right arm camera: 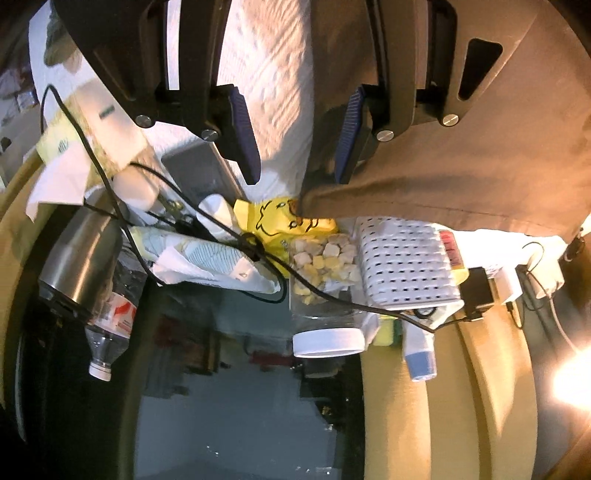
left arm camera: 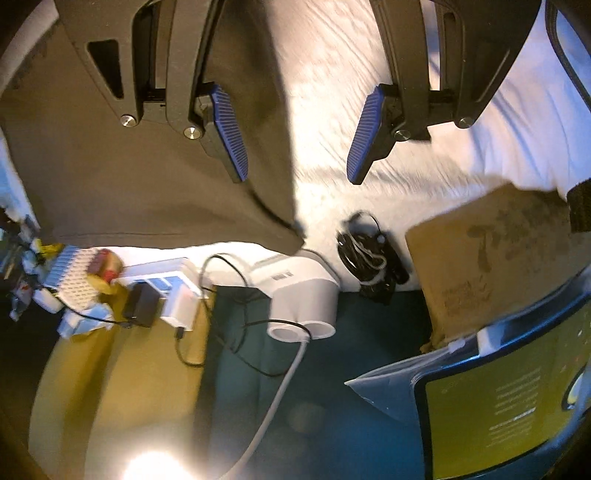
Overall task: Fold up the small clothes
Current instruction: 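Lay the folded bundle down and open both tools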
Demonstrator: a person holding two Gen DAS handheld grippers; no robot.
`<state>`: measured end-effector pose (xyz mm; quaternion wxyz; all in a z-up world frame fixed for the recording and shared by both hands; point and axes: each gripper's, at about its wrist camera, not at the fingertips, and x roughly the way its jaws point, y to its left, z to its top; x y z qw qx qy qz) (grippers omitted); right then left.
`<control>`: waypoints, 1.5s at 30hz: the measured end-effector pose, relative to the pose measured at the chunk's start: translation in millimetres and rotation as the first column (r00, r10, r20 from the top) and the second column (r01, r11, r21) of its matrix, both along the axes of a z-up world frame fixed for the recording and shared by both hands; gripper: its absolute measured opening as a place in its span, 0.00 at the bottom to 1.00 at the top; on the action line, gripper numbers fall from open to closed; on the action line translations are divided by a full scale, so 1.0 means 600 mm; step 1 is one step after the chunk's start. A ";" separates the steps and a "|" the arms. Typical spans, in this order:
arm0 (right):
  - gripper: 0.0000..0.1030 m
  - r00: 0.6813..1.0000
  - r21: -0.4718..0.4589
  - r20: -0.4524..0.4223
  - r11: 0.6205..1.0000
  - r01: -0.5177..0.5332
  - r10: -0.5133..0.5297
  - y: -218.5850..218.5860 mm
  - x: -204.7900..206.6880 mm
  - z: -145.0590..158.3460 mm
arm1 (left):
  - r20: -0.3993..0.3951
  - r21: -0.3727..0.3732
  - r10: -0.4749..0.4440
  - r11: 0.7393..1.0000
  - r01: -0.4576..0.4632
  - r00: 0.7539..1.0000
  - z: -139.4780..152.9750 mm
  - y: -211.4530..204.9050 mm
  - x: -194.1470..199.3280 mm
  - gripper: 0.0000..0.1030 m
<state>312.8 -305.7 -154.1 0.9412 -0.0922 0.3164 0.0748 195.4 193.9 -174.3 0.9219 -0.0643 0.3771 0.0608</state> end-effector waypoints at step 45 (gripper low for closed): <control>0.43 0.985 0.117 -0.156 0.989 0.087 -0.068 -0.098 -0.307 -0.067 | -0.084 -0.132 -0.098 0.988 0.086 0.992 -0.055 -0.095 -0.257 0.54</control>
